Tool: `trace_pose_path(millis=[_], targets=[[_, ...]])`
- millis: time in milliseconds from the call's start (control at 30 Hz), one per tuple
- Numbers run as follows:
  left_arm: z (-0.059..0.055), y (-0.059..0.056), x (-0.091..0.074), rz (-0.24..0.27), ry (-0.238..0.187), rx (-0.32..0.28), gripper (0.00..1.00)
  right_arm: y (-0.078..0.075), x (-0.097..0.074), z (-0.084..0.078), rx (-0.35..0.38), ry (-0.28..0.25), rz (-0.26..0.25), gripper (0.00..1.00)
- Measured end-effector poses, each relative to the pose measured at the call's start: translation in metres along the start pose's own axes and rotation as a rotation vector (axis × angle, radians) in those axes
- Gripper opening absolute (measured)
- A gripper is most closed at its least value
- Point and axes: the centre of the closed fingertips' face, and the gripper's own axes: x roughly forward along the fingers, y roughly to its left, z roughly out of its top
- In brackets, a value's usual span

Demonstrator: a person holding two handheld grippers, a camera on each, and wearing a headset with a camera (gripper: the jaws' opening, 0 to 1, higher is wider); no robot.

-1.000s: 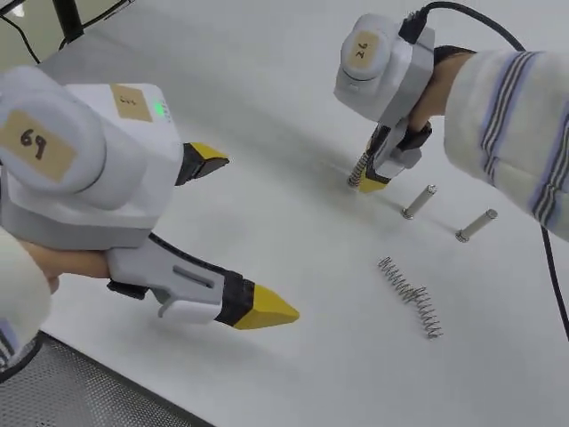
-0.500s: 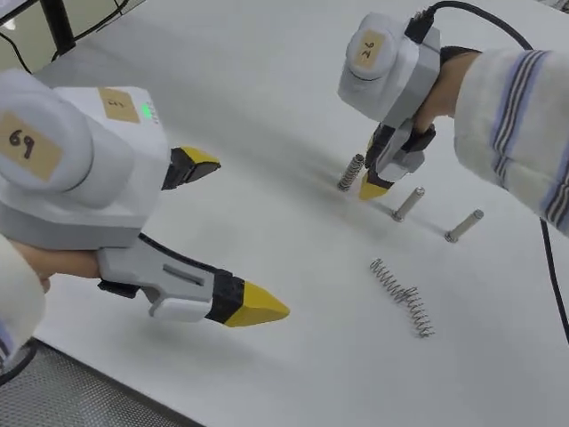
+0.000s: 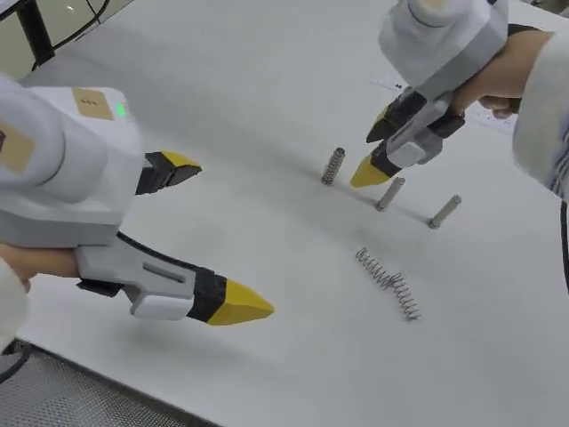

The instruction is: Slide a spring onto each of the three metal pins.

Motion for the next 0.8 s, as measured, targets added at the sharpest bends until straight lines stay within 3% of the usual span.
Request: trace_pose_path(millis=[167, 267, 333, 467, 800], targets=[[0.001, -0.007, 0.003, -0.034, 0.013, 0.024, 0.97, 0.006, -0.011, -0.007, 0.036, -0.041, -0.017, 0.40], [0.003, -0.007, 0.004, -0.040, 0.008, 0.017, 0.97, 0.000, -0.017, -0.009, 0.011, -0.064, -0.084, 0.42], [0.003, -0.008, 0.004, -0.046, 0.015, 0.019, 0.97, 0.013, -0.024, -0.012, 0.010, -0.076, -0.094, 0.44], [0.002, -0.010, 0.005, -0.053, 0.027, 0.026, 0.97, 0.019, -0.032, -0.010, 0.040, -0.148, -0.131, 0.47], [0.002, -0.018, 0.008, -0.085, 0.043, 0.041, 0.96, 0.050, -0.050, -0.014, 0.117, -0.269, -0.146, 0.56]])
